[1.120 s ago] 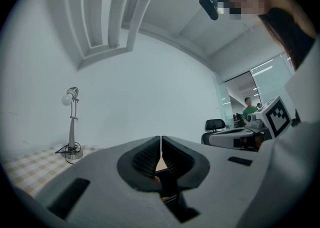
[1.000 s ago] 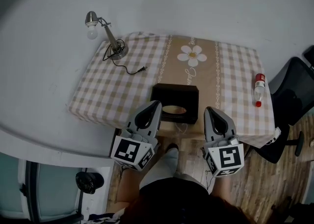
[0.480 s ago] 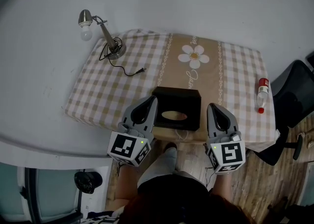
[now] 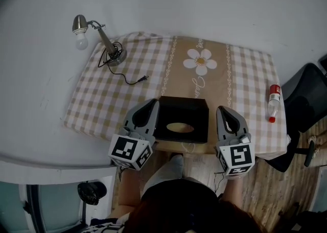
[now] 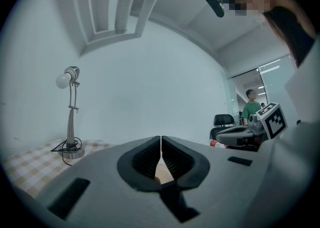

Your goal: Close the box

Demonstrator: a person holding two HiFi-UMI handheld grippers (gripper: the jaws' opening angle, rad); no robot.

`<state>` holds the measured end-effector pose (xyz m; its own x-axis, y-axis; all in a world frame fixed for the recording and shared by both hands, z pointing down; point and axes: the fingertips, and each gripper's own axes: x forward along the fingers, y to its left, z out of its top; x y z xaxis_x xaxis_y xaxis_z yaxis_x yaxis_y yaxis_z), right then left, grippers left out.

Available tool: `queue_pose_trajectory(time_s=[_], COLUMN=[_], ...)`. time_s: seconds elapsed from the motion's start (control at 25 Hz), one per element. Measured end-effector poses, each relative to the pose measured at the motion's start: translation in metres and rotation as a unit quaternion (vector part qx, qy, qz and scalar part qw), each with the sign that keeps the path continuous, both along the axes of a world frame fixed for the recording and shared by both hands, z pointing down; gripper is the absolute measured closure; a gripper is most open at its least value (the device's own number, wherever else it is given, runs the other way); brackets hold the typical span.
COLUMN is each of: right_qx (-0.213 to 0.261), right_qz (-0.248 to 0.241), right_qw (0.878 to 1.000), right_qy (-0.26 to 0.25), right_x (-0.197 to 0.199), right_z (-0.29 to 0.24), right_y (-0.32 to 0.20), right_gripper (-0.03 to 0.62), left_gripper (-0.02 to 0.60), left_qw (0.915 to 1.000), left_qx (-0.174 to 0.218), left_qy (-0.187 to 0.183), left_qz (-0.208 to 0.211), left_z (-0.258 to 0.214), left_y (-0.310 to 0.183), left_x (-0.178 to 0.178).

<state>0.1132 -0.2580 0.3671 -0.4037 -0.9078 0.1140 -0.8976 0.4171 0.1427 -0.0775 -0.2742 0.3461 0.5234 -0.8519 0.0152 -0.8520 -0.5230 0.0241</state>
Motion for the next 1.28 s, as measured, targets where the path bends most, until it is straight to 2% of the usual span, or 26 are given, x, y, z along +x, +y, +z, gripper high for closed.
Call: queue_pose_trajectory(time_s=[0.32, 0.48, 0.8, 1.28], right_qx=[-0.013, -0.036, -0.090, -0.192], right_qz=[0.001, -0.001, -0.017, -0.053], right_qw=[1.000, 0.999, 0.995, 0.978], right_qy=[0.008, 0.015, 0.026, 0.064], right_x=[0.008, 0.012, 0.010, 0.005], right_z=[0.018, 0.032, 0.064, 0.127], right_y=[-0.025, -0.038, -0.061, -0.075], right_gripper=[0.577, 0.577, 0.577, 0.577], left_gripper=[0.551, 0.551, 0.551, 0.551], left_qw=[0.9995, 0.9984, 0.9950, 0.9840], left_qx=[-0.023, -0.045, -0.092, -0.161], left_qy=[-0.018, -0.033, -0.037, -0.065], left_qz=[0.011, 0.008, 0.009, 0.041], left_z=[0.020, 0.040, 0.075, 0.127], left_y=[-0.027, -0.041, -0.064, -0.081], left_x=[-0.007, -0.018, -0.031, -0.039])
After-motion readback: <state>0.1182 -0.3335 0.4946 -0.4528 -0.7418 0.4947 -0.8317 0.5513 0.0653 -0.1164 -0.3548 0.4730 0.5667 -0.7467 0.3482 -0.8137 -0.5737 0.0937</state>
